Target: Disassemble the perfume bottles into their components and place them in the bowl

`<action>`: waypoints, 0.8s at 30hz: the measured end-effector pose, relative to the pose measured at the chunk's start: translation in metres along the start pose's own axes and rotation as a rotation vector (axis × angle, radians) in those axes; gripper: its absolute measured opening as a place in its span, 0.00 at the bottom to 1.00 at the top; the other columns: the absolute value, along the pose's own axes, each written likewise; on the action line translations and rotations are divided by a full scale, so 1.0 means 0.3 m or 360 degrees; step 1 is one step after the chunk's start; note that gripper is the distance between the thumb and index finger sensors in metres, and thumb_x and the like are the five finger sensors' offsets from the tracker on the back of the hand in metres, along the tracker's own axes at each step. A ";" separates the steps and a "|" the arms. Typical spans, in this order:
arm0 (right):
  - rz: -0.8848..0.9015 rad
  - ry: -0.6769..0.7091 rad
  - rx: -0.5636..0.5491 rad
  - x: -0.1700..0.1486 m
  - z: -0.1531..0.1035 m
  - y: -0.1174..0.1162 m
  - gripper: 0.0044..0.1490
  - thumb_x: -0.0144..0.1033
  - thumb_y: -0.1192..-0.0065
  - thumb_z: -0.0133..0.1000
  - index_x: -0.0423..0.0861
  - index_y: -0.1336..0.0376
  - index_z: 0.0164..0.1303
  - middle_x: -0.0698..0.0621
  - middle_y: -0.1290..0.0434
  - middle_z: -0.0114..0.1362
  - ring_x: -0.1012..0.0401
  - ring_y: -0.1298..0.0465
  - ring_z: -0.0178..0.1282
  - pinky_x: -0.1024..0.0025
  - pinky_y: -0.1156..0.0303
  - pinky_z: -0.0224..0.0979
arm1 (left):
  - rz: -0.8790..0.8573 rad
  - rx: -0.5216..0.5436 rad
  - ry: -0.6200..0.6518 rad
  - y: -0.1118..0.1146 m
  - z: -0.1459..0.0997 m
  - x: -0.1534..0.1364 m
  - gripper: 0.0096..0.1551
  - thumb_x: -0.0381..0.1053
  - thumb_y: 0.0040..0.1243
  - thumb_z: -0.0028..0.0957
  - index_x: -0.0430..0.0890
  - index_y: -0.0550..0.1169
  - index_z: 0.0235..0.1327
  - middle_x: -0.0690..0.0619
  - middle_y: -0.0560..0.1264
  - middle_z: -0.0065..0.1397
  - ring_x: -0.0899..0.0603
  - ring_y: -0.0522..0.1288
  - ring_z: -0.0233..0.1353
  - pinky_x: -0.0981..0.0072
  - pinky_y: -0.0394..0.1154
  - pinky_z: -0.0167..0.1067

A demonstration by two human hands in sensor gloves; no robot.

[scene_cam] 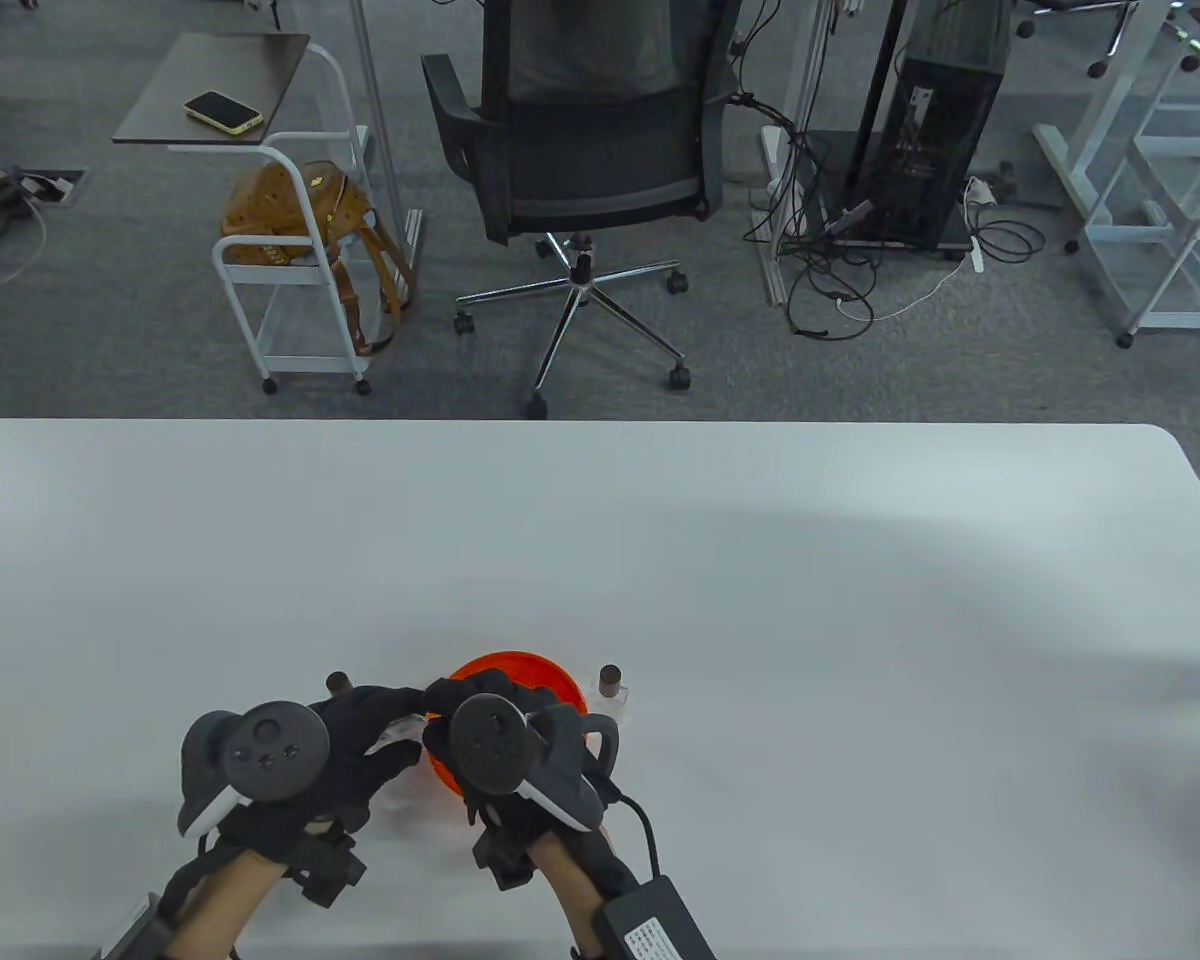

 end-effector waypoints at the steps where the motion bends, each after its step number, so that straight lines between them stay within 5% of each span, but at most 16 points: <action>1: 0.0004 0.0000 -0.0003 0.000 0.001 0.001 0.26 0.55 0.34 0.42 0.59 0.26 0.49 0.60 0.16 0.49 0.69 0.13 0.36 0.54 0.20 0.61 | 0.0008 -0.0014 0.0003 0.002 0.000 0.002 0.30 0.53 0.73 0.43 0.50 0.84 0.61 0.45 0.86 0.64 0.40 0.88 0.57 0.40 0.75 0.63; 7: 0.0099 -0.0011 0.0083 -0.009 0.002 -0.014 0.31 0.48 0.28 0.41 0.59 0.31 0.56 0.58 0.21 0.60 0.68 0.15 0.45 0.52 0.22 0.64 | 0.0038 0.0008 0.0004 0.005 0.002 0.008 0.30 0.53 0.72 0.44 0.49 0.84 0.61 0.45 0.86 0.63 0.40 0.88 0.56 0.40 0.75 0.62; 12: 0.0059 -0.0007 0.0053 -0.008 0.002 -0.013 0.26 0.54 0.33 0.42 0.59 0.26 0.49 0.60 0.16 0.48 0.69 0.13 0.35 0.54 0.20 0.61 | 0.0038 -0.0015 0.0013 0.007 -0.004 0.007 0.30 0.53 0.73 0.43 0.49 0.84 0.61 0.45 0.86 0.64 0.40 0.88 0.57 0.40 0.75 0.63; 17: 0.0077 0.0002 0.0076 -0.004 0.000 -0.016 0.29 0.48 0.29 0.42 0.59 0.30 0.55 0.58 0.21 0.59 0.68 0.15 0.45 0.52 0.22 0.64 | 0.0028 0.0006 0.0004 0.003 -0.001 0.005 0.30 0.53 0.72 0.44 0.49 0.84 0.61 0.45 0.86 0.63 0.40 0.88 0.56 0.39 0.75 0.63; 21: 0.0039 -0.0003 0.0036 -0.008 0.001 -0.013 0.26 0.55 0.35 0.42 0.59 0.25 0.47 0.61 0.15 0.42 0.68 0.14 0.30 0.54 0.20 0.60 | 0.0041 -0.0039 0.0025 0.014 -0.002 0.011 0.30 0.53 0.73 0.44 0.49 0.84 0.61 0.45 0.86 0.64 0.40 0.88 0.57 0.39 0.75 0.63; 24: 0.0027 0.0008 0.0069 -0.006 0.000 -0.020 0.27 0.51 0.31 0.42 0.60 0.28 0.52 0.60 0.18 0.52 0.68 0.14 0.39 0.54 0.21 0.62 | 0.0057 -0.0014 0.0025 0.013 0.000 0.017 0.30 0.53 0.73 0.44 0.49 0.84 0.61 0.45 0.86 0.63 0.40 0.88 0.56 0.39 0.75 0.63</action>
Point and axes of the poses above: the tracker on the back of each hand, its own x axis roughly to the thumb side, its own z axis roughly from the wrist to the fingertips, y = z × x, the point moved 4 cm from there along z, roughly from the wrist to the fingertips
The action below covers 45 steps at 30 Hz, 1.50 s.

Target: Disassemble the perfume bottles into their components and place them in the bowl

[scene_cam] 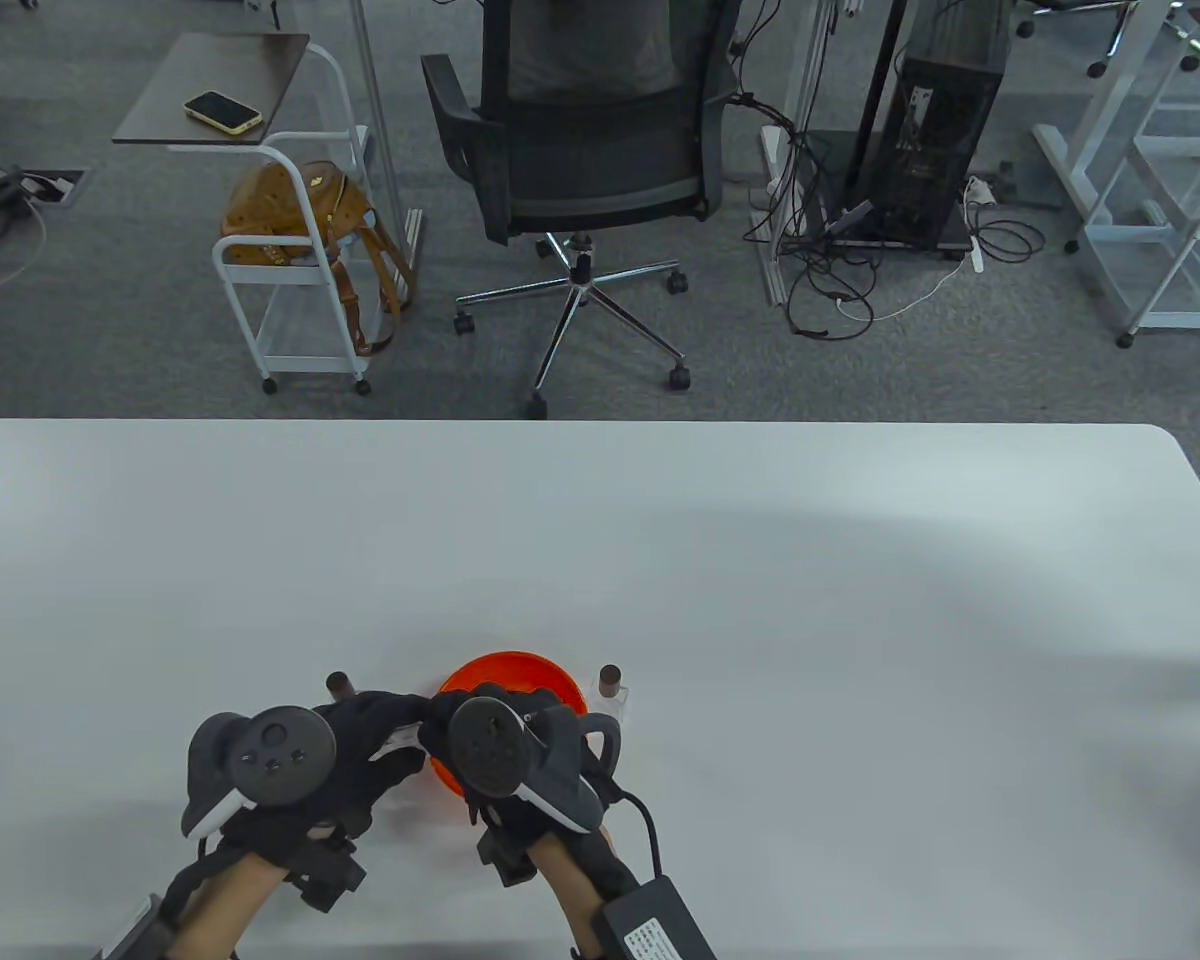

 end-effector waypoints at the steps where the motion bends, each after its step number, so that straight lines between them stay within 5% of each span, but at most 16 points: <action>1: 0.0023 -0.0003 0.0007 0.001 0.000 -0.002 0.28 0.49 0.29 0.42 0.60 0.30 0.54 0.58 0.20 0.57 0.67 0.14 0.43 0.53 0.22 0.63 | 0.0007 0.0011 -0.0010 -0.004 -0.001 -0.004 0.30 0.53 0.72 0.44 0.49 0.84 0.61 0.45 0.86 0.63 0.40 0.88 0.56 0.40 0.75 0.63; 4: 0.0025 0.0007 -0.0008 0.011 -0.002 0.001 0.28 0.48 0.28 0.42 0.60 0.30 0.54 0.58 0.21 0.59 0.68 0.15 0.44 0.53 0.22 0.64 | -0.0049 0.0016 -0.0026 -0.010 -0.002 -0.017 0.30 0.53 0.72 0.44 0.49 0.84 0.61 0.45 0.86 0.64 0.40 0.88 0.56 0.39 0.75 0.63; 8: 0.0016 0.0002 -0.0024 0.003 0.000 0.010 0.25 0.53 0.33 0.42 0.60 0.26 0.49 0.60 0.16 0.46 0.69 0.14 0.34 0.54 0.20 0.60 | -0.0037 0.0002 -0.0004 -0.006 -0.004 -0.008 0.30 0.53 0.73 0.44 0.49 0.84 0.61 0.45 0.86 0.64 0.40 0.88 0.57 0.39 0.75 0.63; 13: 0.0079 -0.0009 -0.0004 -0.002 0.002 0.011 0.29 0.48 0.28 0.42 0.59 0.30 0.55 0.58 0.21 0.59 0.68 0.14 0.44 0.53 0.22 0.64 | -0.0050 0.0046 -0.0012 -0.019 0.001 -0.008 0.30 0.53 0.72 0.44 0.49 0.84 0.61 0.45 0.86 0.64 0.40 0.88 0.57 0.39 0.75 0.63; 17: 0.0058 -0.0019 -0.0042 -0.009 0.003 0.014 0.26 0.54 0.34 0.42 0.59 0.26 0.49 0.61 0.15 0.45 0.69 0.14 0.33 0.54 0.20 0.60 | -0.0025 0.0011 -0.0002 -0.011 0.000 -0.001 0.30 0.53 0.73 0.44 0.49 0.84 0.61 0.45 0.86 0.64 0.40 0.88 0.57 0.39 0.74 0.63; 22: 0.0095 -0.0020 0.0017 -0.010 0.004 -0.001 0.30 0.48 0.28 0.42 0.59 0.32 0.57 0.58 0.22 0.60 0.69 0.15 0.44 0.53 0.22 0.64 | -0.0005 0.0037 -0.0013 -0.013 0.002 -0.006 0.30 0.53 0.72 0.44 0.49 0.84 0.61 0.45 0.86 0.64 0.40 0.88 0.57 0.39 0.75 0.63; 27: 0.0014 -0.0015 -0.0010 -0.004 0.003 -0.004 0.26 0.53 0.34 0.42 0.59 0.26 0.50 0.60 0.16 0.46 0.69 0.14 0.33 0.54 0.20 0.60 | -0.0021 -0.0018 0.0004 0.003 0.003 -0.007 0.30 0.53 0.72 0.44 0.49 0.84 0.61 0.45 0.86 0.64 0.39 0.88 0.57 0.39 0.75 0.63; 32: 0.0086 -0.0030 0.0041 -0.011 0.005 -0.013 0.30 0.47 0.29 0.42 0.59 0.32 0.57 0.57 0.22 0.61 0.68 0.15 0.44 0.53 0.22 0.64 | -0.0022 0.0016 -0.0023 -0.007 0.004 -0.011 0.30 0.53 0.72 0.44 0.49 0.84 0.61 0.45 0.86 0.64 0.39 0.88 0.56 0.39 0.75 0.63; 36: 0.0073 -0.0039 -0.0008 -0.015 0.006 -0.004 0.26 0.54 0.34 0.42 0.59 0.26 0.50 0.60 0.16 0.46 0.68 0.14 0.33 0.54 0.20 0.60 | -0.0018 -0.0015 -0.0016 -0.004 -0.001 -0.011 0.30 0.53 0.72 0.44 0.49 0.84 0.61 0.45 0.86 0.64 0.39 0.88 0.57 0.39 0.75 0.63; 41: 0.0062 -0.0014 0.0029 -0.002 0.004 -0.008 0.30 0.47 0.29 0.42 0.59 0.31 0.57 0.57 0.21 0.60 0.68 0.15 0.44 0.53 0.22 0.64 | -0.0013 0.0029 -0.0017 -0.009 0.004 -0.010 0.29 0.53 0.72 0.44 0.49 0.84 0.61 0.45 0.86 0.64 0.40 0.88 0.56 0.39 0.75 0.63; 45: 0.0036 -0.0022 -0.0004 -0.006 0.005 -0.003 0.26 0.54 0.35 0.42 0.59 0.26 0.50 0.60 0.16 0.47 0.68 0.14 0.34 0.54 0.20 0.61 | -0.0013 -0.0029 -0.0006 0.003 0.000 -0.012 0.30 0.53 0.72 0.44 0.49 0.84 0.62 0.45 0.86 0.64 0.40 0.88 0.57 0.39 0.75 0.63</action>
Point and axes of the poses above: the tracker on the back of each hand, its own x axis roughly to the thumb side, its own z axis roughly from the wrist to the fingertips, y = z × x, the point moved 4 cm from there along z, roughly from the wrist to the fingertips
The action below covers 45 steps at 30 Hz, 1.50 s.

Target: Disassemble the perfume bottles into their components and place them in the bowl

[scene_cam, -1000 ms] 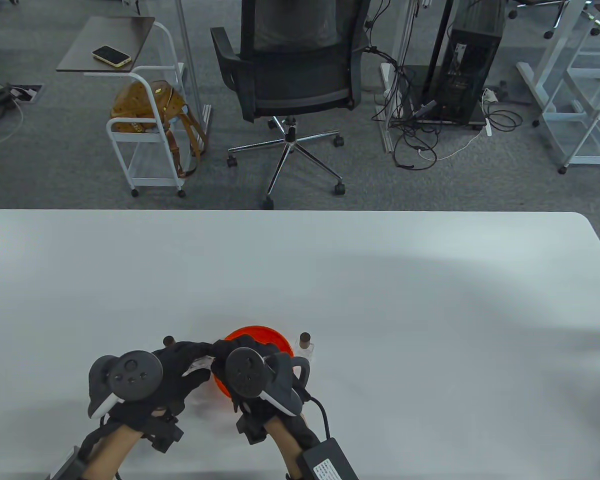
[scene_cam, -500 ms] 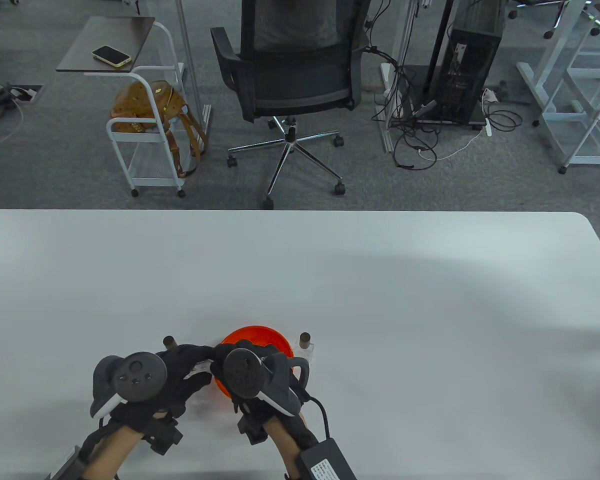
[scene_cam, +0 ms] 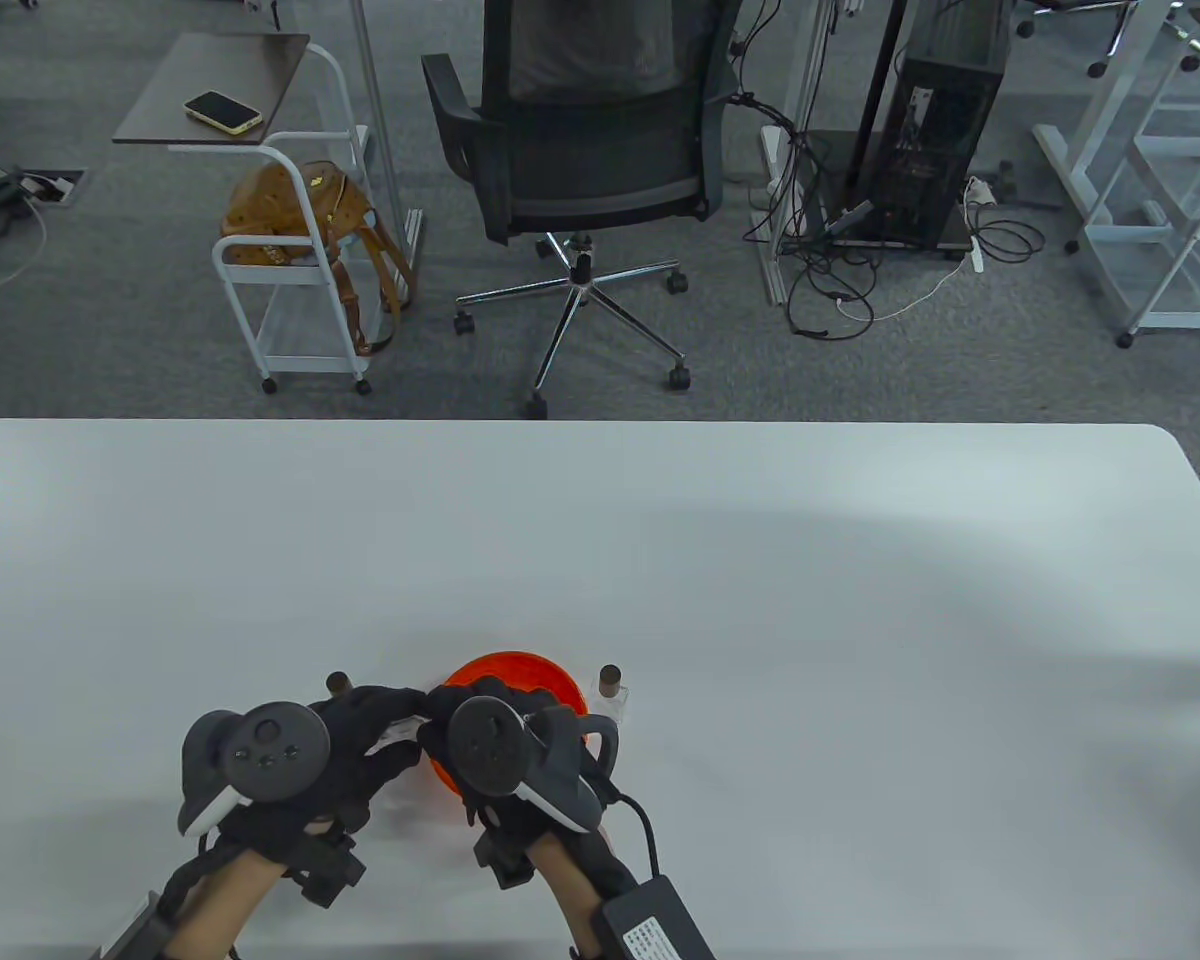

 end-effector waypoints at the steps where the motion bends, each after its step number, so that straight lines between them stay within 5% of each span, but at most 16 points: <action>1: 0.0003 0.0000 0.0018 -0.002 0.000 -0.002 0.26 0.53 0.33 0.42 0.59 0.26 0.49 0.59 0.16 0.47 0.68 0.14 0.34 0.54 0.20 0.61 | 0.0010 0.0011 0.0011 0.002 -0.001 0.005 0.30 0.53 0.72 0.44 0.49 0.84 0.61 0.45 0.86 0.64 0.39 0.88 0.57 0.39 0.75 0.63; 5: 0.0028 0.0006 0.0039 0.003 0.000 -0.005 0.30 0.48 0.29 0.42 0.59 0.31 0.56 0.58 0.21 0.60 0.68 0.15 0.44 0.53 0.22 0.64 | 0.0010 0.0055 -0.0012 -0.012 -0.001 0.001 0.30 0.53 0.72 0.44 0.49 0.84 0.61 0.45 0.86 0.63 0.40 0.88 0.56 0.39 0.75 0.63; 10: -0.0016 0.0012 -0.0008 0.008 0.000 0.003 0.26 0.54 0.35 0.42 0.59 0.26 0.50 0.60 0.16 0.46 0.68 0.14 0.33 0.54 0.20 0.61 | -0.0004 0.0016 -0.0001 -0.007 -0.002 0.001 0.30 0.53 0.72 0.44 0.49 0.84 0.62 0.45 0.86 0.64 0.39 0.88 0.57 0.39 0.74 0.63; 15: 0.0024 -0.0004 0.0028 0.005 -0.001 -0.003 0.30 0.48 0.29 0.42 0.58 0.31 0.57 0.58 0.21 0.59 0.68 0.15 0.43 0.53 0.22 0.63 | -0.0002 0.0048 -0.0011 -0.011 0.000 0.004 0.30 0.53 0.72 0.44 0.48 0.84 0.61 0.45 0.86 0.64 0.40 0.89 0.56 0.39 0.75 0.63; 20: -0.0007 0.0008 0.0001 0.007 -0.001 0.004 0.26 0.54 0.34 0.42 0.59 0.26 0.49 0.59 0.16 0.46 0.68 0.14 0.33 0.54 0.20 0.60 | -0.0005 0.0013 0.0002 -0.007 -0.004 0.007 0.30 0.53 0.72 0.44 0.49 0.84 0.61 0.45 0.86 0.64 0.39 0.88 0.57 0.39 0.75 0.63; 25: 0.0026 0.0006 0.0023 0.008 -0.003 0.005 0.29 0.48 0.29 0.42 0.59 0.31 0.56 0.57 0.21 0.60 0.68 0.15 0.43 0.53 0.22 0.64 | -0.0014 0.0050 -0.0005 -0.015 -0.001 0.011 0.30 0.53 0.72 0.44 0.49 0.84 0.61 0.45 0.86 0.64 0.40 0.88 0.56 0.39 0.75 0.63; 30: -0.0004 0.0005 -0.0004 0.005 -0.003 0.009 0.26 0.53 0.34 0.42 0.59 0.26 0.49 0.59 0.16 0.48 0.68 0.14 0.35 0.54 0.20 0.61 | -0.0004 0.0018 0.0006 -0.009 -0.003 0.014 0.30 0.53 0.72 0.44 0.49 0.84 0.61 0.45 0.86 0.64 0.39 0.88 0.57 0.39 0.75 0.63; 35: 0.0022 0.0006 0.0030 0.009 -0.005 0.004 0.30 0.48 0.29 0.42 0.58 0.31 0.56 0.57 0.21 0.60 0.68 0.15 0.43 0.53 0.22 0.64 | -0.0012 0.0041 -0.0008 -0.015 -0.002 0.010 0.30 0.53 0.72 0.44 0.49 0.84 0.61 0.45 0.86 0.64 0.39 0.88 0.57 0.39 0.75 0.63; 39: -0.0012 0.0010 -0.0015 0.008 -0.004 0.017 0.26 0.54 0.34 0.42 0.59 0.26 0.50 0.60 0.16 0.47 0.68 0.14 0.34 0.54 0.20 0.61 | -0.0011 0.0019 -0.0001 -0.013 -0.003 0.010 0.30 0.53 0.72 0.44 0.49 0.84 0.61 0.45 0.86 0.64 0.39 0.88 0.57 0.39 0.75 0.63; 45: 0.0015 0.0010 0.0029 0.010 -0.005 0.011 0.29 0.48 0.28 0.42 0.59 0.30 0.55 0.57 0.21 0.59 0.68 0.15 0.42 0.53 0.22 0.63 | -0.0021 0.0041 -0.0009 -0.014 -0.001 0.006 0.30 0.53 0.72 0.44 0.48 0.84 0.61 0.44 0.86 0.64 0.39 0.88 0.56 0.39 0.75 0.63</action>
Point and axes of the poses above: the tracker on the back of each hand, its own x axis roughly to the thumb side, its own z axis roughly from the wrist to the fingertips, y = z × x, the point moved 4 cm from there along z, roughly from the wrist to the fingertips
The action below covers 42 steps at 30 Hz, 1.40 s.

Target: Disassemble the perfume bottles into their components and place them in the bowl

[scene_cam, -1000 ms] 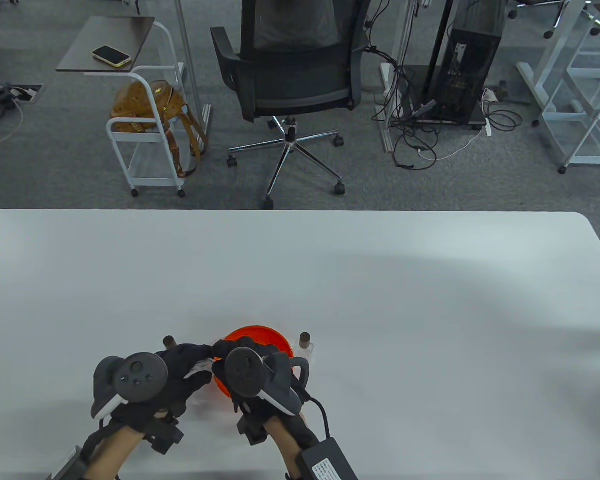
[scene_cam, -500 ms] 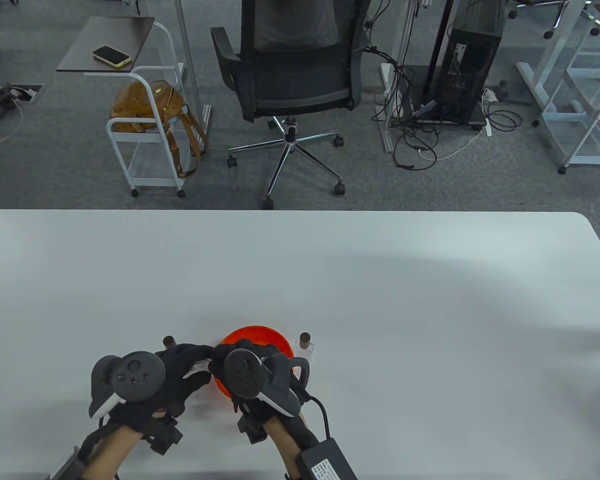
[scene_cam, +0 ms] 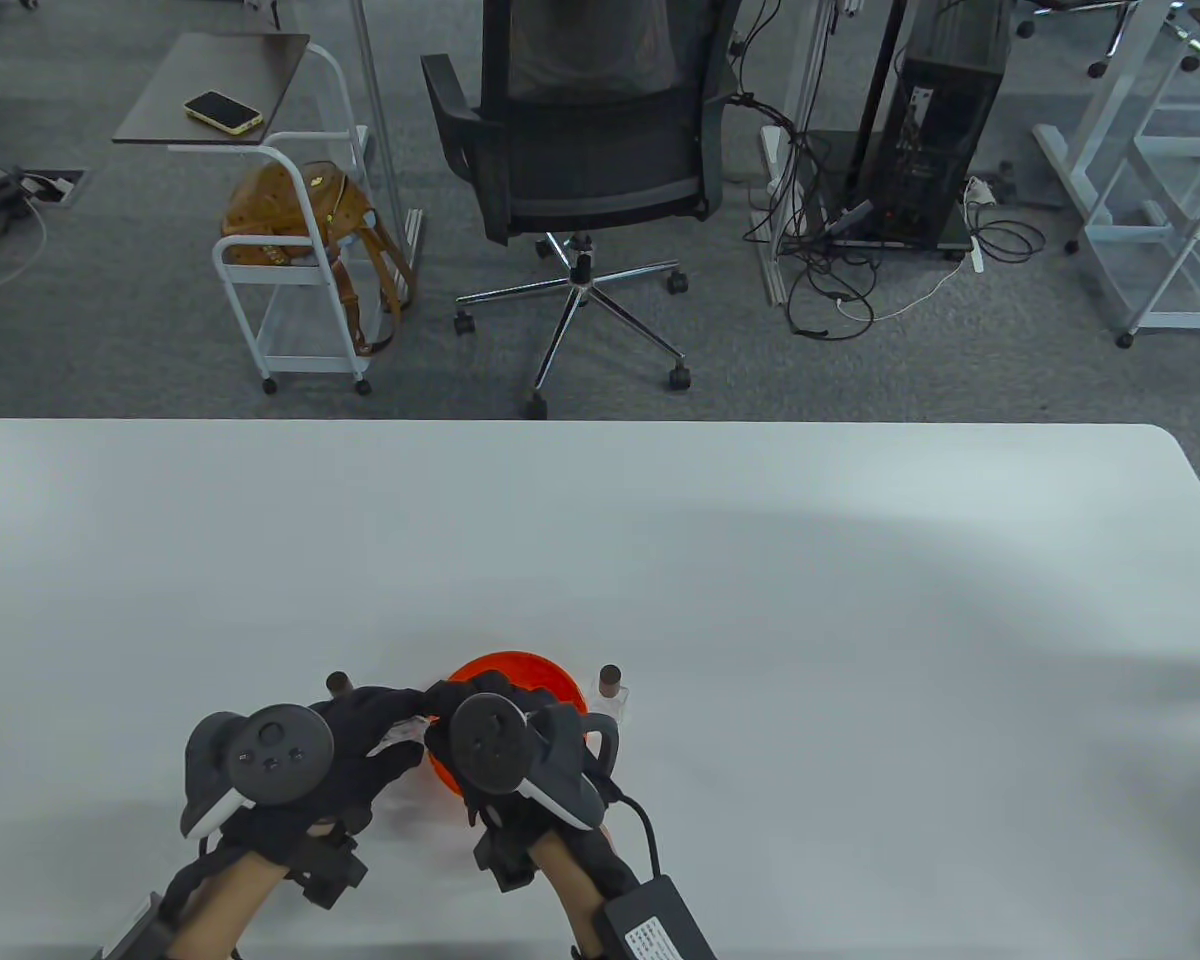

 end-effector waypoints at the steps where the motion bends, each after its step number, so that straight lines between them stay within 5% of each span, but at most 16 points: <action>1: -0.0016 -0.0001 -0.0014 -0.001 0.000 0.000 0.28 0.51 0.30 0.42 0.59 0.29 0.53 0.58 0.19 0.56 0.68 0.14 0.41 0.53 0.21 0.63 | 0.0001 -0.0002 -0.0001 0.000 -0.001 -0.001 0.30 0.53 0.72 0.44 0.49 0.84 0.61 0.45 0.86 0.64 0.39 0.88 0.57 0.39 0.75 0.63; 3: -0.0029 -0.0009 -0.0033 -0.006 0.002 0.003 0.26 0.54 0.34 0.42 0.59 0.26 0.49 0.59 0.16 0.48 0.68 0.13 0.35 0.54 0.20 0.61 | 0.0019 -0.0030 0.0006 0.005 -0.002 0.003 0.30 0.53 0.72 0.44 0.49 0.84 0.61 0.45 0.86 0.64 0.39 0.88 0.57 0.39 0.74 0.63; 7: 0.0025 -0.0001 0.0008 -0.015 0.005 0.020 0.27 0.49 0.30 0.42 0.59 0.28 0.52 0.59 0.18 0.54 0.68 0.14 0.40 0.53 0.21 0.63 | 0.0024 0.0002 0.0002 -0.002 0.001 0.005 0.30 0.53 0.72 0.44 0.49 0.84 0.62 0.45 0.86 0.64 0.40 0.88 0.57 0.39 0.75 0.63; 15: 0.0066 -0.0173 -0.0285 -0.151 0.005 0.184 0.26 0.49 0.31 0.43 0.59 0.29 0.53 0.58 0.19 0.56 0.67 0.14 0.41 0.52 0.22 0.62 | -0.0006 0.0083 -0.0122 -0.037 -0.005 -0.040 0.30 0.53 0.72 0.44 0.48 0.84 0.62 0.44 0.86 0.64 0.39 0.88 0.57 0.39 0.74 0.63; 25: -0.0966 -0.0122 0.0096 -0.082 0.039 -0.073 0.26 0.49 0.27 0.40 0.58 0.26 0.50 0.58 0.16 0.53 0.68 0.13 0.35 0.53 0.19 0.57 | 0.0064 0.0043 -0.0140 -0.030 0.000 -0.034 0.31 0.50 0.71 0.45 0.48 0.82 0.65 0.44 0.84 0.66 0.38 0.88 0.59 0.39 0.74 0.64; 32: -0.1134 -0.0148 0.0224 -0.104 0.045 -0.123 0.26 0.51 0.28 0.41 0.58 0.26 0.50 0.58 0.15 0.54 0.67 0.14 0.38 0.51 0.21 0.58 | 0.0186 0.0021 -0.0122 -0.015 0.000 -0.003 0.31 0.51 0.72 0.44 0.48 0.83 0.64 0.45 0.86 0.65 0.38 0.88 0.59 0.38 0.74 0.63; 36: -0.1025 -0.0207 0.0193 -0.123 0.044 -0.067 0.28 0.53 0.29 0.41 0.58 0.26 0.52 0.57 0.16 0.55 0.66 0.14 0.40 0.51 0.21 0.59 | 0.0298 0.0029 -0.0133 -0.017 0.010 0.034 0.30 0.53 0.73 0.44 0.51 0.85 0.62 0.44 0.84 0.66 0.37 0.84 0.62 0.37 0.70 0.65; 42: -0.0744 -0.0389 -0.0020 -0.209 0.024 0.115 0.29 0.54 0.33 0.42 0.58 0.26 0.53 0.57 0.16 0.56 0.65 0.14 0.41 0.50 0.22 0.61 | 0.0573 -0.0049 -0.0184 -0.003 0.099 0.153 0.31 0.51 0.73 0.44 0.48 0.84 0.63 0.43 0.85 0.65 0.37 0.86 0.60 0.38 0.73 0.64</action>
Point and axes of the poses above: the tracker on the back of each hand, its own x axis roughly to the thumb side, its own z axis roughly from the wrist to the fingertips, y = z × x, the point moved 4 cm from there along z, roughly from the wrist to the fingertips
